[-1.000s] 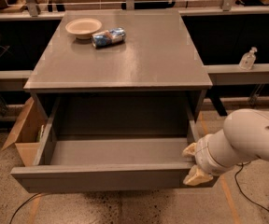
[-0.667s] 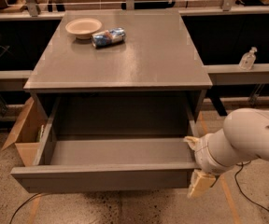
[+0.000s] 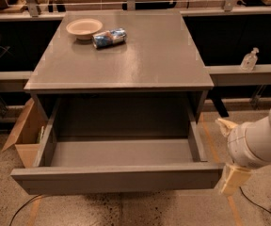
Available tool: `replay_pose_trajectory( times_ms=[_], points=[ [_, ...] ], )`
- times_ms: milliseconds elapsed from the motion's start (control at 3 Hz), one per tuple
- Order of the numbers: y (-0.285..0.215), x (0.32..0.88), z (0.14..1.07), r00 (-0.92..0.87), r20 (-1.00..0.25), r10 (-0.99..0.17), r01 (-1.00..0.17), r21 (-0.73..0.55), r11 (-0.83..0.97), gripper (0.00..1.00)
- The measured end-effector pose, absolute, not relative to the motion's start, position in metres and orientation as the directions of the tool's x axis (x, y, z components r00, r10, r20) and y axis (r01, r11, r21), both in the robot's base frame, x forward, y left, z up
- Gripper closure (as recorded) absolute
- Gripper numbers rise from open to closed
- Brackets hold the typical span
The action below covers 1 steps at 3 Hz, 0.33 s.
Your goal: Open top drawer
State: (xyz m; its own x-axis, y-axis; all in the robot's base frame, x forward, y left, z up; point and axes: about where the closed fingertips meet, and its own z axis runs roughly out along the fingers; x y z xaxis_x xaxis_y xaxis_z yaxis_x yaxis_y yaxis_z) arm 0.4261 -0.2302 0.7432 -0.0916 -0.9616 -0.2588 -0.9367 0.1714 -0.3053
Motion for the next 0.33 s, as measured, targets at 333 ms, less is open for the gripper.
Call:
replay_pose_trajectory(
  times_ms=[333],
  points=[
    [-0.2801,0.4273,0.7794,-0.159,-0.245,-0.956,-0.908,-0.344,0.239,0.0]
  ],
)
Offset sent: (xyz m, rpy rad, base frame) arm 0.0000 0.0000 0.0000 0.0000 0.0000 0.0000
